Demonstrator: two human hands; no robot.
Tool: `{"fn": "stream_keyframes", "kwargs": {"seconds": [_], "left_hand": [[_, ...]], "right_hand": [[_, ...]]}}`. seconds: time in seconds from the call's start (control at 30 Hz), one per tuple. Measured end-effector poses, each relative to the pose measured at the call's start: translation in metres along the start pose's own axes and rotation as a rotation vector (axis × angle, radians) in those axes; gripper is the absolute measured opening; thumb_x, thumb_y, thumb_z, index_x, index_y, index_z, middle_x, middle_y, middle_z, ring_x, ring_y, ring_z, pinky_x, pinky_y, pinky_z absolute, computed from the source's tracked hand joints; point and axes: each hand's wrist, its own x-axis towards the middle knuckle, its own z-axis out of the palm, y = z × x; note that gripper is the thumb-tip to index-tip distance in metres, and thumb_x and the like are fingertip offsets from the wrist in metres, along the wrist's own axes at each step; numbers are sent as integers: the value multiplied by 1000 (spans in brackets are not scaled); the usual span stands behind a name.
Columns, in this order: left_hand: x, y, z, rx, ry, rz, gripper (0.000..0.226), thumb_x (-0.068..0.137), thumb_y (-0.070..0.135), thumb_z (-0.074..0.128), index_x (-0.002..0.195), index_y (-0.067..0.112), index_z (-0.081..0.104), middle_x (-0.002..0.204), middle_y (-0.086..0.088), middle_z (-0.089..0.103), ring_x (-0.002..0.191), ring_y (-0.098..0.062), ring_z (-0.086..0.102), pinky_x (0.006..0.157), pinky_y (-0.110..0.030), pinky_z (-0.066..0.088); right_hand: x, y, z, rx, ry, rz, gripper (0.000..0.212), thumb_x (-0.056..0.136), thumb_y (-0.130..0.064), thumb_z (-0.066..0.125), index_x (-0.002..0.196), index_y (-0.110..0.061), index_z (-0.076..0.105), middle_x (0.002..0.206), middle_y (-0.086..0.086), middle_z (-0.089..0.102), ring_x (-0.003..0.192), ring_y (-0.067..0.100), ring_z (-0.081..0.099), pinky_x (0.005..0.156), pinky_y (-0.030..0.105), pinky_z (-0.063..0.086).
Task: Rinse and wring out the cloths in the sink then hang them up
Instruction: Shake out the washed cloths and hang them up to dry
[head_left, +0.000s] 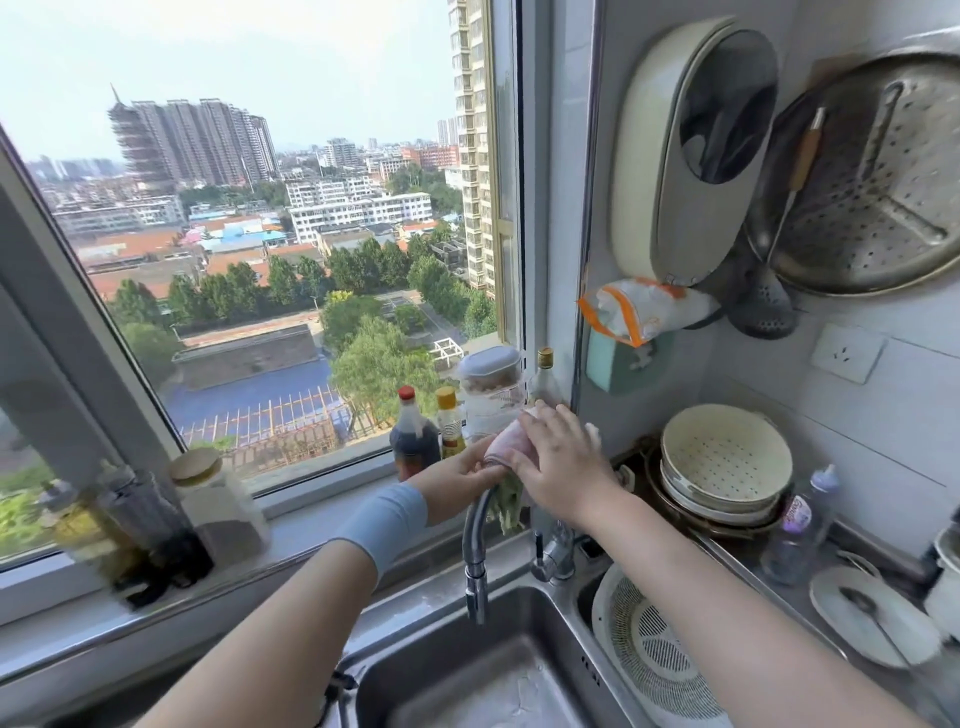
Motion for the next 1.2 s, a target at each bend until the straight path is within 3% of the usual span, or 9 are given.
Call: {"fn": "stream_keyframes", "kwargs": {"seconds": [0.1, 0.17, 0.27, 0.4, 0.53, 0.67, 0.83, 1.03, 1.2], "left_hand": [[-11, -7, -16, -113, 136, -44, 36, 99, 20, 53, 134, 27, 51, 129, 1, 60, 122, -16, 55, 102, -24, 43], [-24, -21, -31, 15, 300, -95, 33, 96, 16, 54, 129, 20, 57, 120, -3, 65, 112, -19, 61, 103, -37, 47], [-59, -54, -54, 235, 378, -168, 32, 92, 19, 54, 123, 23, 62, 106, 4, 66, 88, -11, 62, 84, -30, 53], [-111, -116, -74, 329, 376, -330, 37, 94, 23, 53, 131, 23, 57, 119, 2, 65, 105, -18, 61, 98, -36, 49], [-154, -185, -85, 295, 365, -462, 36, 93, 20, 54, 129, 19, 59, 121, -4, 66, 103, -20, 62, 90, -30, 50], [-178, -245, -94, 326, 326, -549, 41, 92, 21, 53, 133, 20, 56, 131, -2, 63, 118, -19, 59, 102, -28, 43], [-182, -308, -95, 383, 259, -574, 46, 94, 19, 51, 140, 26, 51, 144, -4, 49, 130, -24, 49, 112, -30, 34], [-170, -352, -91, 398, 145, -509, 65, 97, 21, 51, 155, 30, 22, 162, 0, 19, 146, -23, 28, 119, -34, 24], [-166, -367, -94, 374, 150, -520, 76, 94, 25, 55, 156, 30, 12, 158, -3, 29, 140, -25, 37, 114, -35, 32]], "right_hand": [[0, -31, -6, -12, 157, -122, 50, 94, -49, 44, 141, -32, 45, 146, 4, 40, 138, 26, 30, 112, 50, 25], [2, -58, -5, 70, 175, -192, 40, 93, -45, 50, 130, -30, 55, 124, 0, 51, 121, 22, 42, 101, 44, 36], [9, -106, 10, 314, 13, -236, 26, 94, -34, 55, 116, -23, 65, 108, -1, 56, 101, 17, 54, 87, 33, 46], [10, -161, 60, 431, -278, -214, 23, 97, -30, 54, 112, -21, 68, 99, -4, 66, 84, 12, 62, 75, 29, 50], [3, -196, 138, 351, -528, -160, 28, 96, -31, 54, 118, -21, 68, 116, 0, 69, 101, 17, 62, 87, 29, 48], [1, -221, 210, 313, -650, -85, 28, 94, -24, 56, 118, -20, 69, 119, 1, 70, 108, 18, 62, 86, 22, 43], [10, -238, 281, 259, -732, -2, 42, 92, -18, 53, 133, -14, 61, 135, 6, 63, 123, 23, 58, 104, 28, 44], [19, -238, 337, 286, -708, 119, 52, 93, -12, 51, 143, -13, 40, 144, 12, 46, 128, 31, 50, 106, 33, 40], [20, -235, 366, 327, -667, 233, 46, 93, -13, 56, 137, -11, 44, 133, 14, 55, 121, 31, 54, 98, 29, 41]]}}
